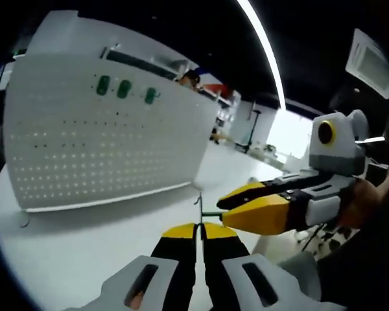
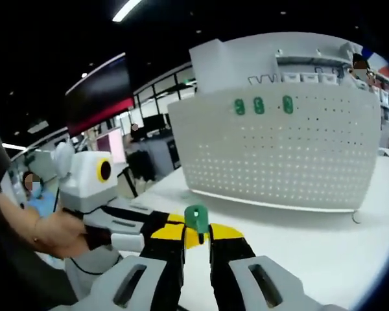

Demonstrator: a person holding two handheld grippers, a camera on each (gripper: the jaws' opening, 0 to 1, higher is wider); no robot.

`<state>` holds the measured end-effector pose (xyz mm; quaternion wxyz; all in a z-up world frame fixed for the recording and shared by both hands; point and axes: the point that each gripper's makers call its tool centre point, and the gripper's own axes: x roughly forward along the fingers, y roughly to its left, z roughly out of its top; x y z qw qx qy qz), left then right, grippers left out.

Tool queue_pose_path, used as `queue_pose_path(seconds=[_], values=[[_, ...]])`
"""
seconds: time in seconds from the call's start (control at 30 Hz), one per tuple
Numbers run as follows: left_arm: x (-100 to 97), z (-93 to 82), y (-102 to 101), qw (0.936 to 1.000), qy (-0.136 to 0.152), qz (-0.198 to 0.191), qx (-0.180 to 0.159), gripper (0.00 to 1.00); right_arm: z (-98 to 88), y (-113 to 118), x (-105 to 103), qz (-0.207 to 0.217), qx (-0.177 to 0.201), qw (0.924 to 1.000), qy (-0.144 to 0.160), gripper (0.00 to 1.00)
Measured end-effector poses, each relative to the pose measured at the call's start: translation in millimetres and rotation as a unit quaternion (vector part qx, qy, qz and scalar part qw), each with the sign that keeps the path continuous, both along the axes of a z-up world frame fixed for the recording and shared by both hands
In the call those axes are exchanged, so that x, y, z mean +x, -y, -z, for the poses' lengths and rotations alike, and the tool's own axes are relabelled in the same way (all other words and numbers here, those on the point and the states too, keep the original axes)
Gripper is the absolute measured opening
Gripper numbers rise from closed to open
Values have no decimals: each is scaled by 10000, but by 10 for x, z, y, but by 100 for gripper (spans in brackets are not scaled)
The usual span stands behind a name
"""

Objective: Insert the hook assembly into the mounting plate slot until the hook locks in place.

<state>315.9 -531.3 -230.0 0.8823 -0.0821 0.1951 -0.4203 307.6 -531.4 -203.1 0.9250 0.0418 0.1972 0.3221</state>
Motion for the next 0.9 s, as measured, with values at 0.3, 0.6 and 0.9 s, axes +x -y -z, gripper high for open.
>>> queue_pose_path(seconds=[0.3, 0.6, 0.9], values=[[18, -76, 47, 9998, 141, 95, -65, 2, -24, 27, 81, 197, 360, 9989, -247, 5], [9, -128, 76, 9995, 259, 175, 61, 2, -59, 42, 94, 308, 675, 9968, -293, 2], [-22, -106, 60, 9998, 126, 141, -50, 3, -52, 20, 60, 250, 588, 9977, -236, 1]])
